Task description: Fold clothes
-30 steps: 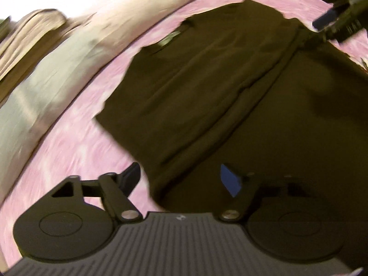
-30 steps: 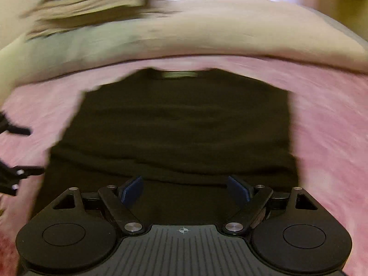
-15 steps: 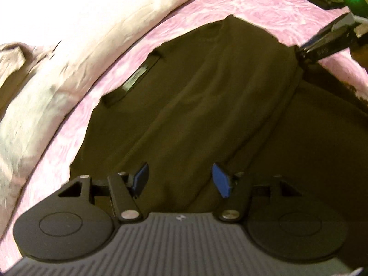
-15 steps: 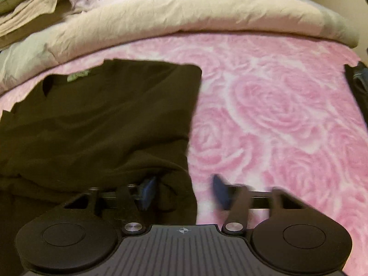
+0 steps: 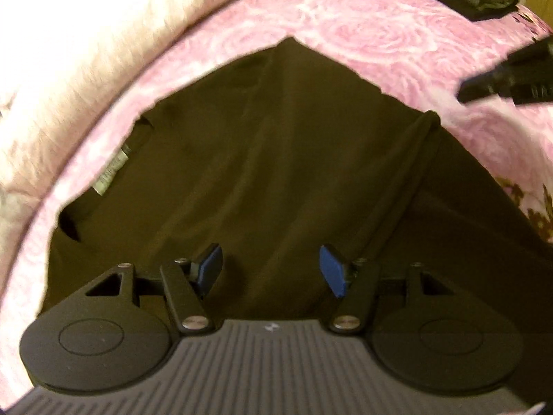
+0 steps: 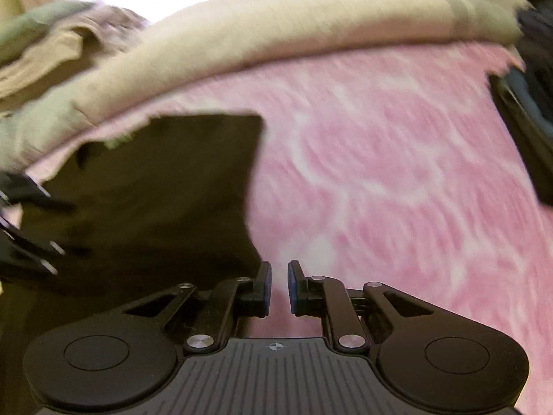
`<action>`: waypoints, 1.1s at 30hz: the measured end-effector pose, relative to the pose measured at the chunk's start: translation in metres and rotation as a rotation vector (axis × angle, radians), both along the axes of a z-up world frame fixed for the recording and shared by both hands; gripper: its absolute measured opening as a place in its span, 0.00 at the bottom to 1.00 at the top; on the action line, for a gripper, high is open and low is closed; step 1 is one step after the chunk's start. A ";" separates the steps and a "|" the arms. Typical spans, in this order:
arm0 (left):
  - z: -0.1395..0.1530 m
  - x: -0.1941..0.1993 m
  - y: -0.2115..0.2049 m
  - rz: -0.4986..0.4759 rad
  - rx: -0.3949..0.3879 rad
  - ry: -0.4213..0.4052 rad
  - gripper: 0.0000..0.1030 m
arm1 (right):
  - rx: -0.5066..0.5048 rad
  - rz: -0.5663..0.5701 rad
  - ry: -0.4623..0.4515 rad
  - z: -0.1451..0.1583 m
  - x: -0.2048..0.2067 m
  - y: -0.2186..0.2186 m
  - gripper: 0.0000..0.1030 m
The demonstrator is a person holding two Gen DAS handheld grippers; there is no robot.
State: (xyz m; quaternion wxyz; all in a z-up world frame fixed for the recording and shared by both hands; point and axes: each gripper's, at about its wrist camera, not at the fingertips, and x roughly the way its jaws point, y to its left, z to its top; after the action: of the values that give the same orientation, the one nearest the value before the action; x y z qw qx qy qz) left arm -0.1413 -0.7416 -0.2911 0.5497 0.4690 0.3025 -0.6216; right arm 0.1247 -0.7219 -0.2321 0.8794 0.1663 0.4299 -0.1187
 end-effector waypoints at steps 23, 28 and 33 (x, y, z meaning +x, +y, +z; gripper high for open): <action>-0.019 0.041 0.089 0.303 0.079 -0.015 0.65 | 0.016 0.187 0.058 -0.036 0.093 0.023 0.14; -0.006 0.049 0.111 0.351 0.096 -0.038 0.63 | 0.007 0.189 0.063 -0.033 0.029 0.036 0.14; 0.020 0.038 0.131 0.375 0.078 -0.033 0.63 | -0.009 0.175 0.091 -0.002 0.003 0.042 0.14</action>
State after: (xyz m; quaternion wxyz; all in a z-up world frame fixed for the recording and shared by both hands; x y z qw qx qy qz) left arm -0.1038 -0.6108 -0.2707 0.6421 0.4354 0.3995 -0.4884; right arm 0.1280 -0.6803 -0.2344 0.8668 0.1187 0.4817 -0.0508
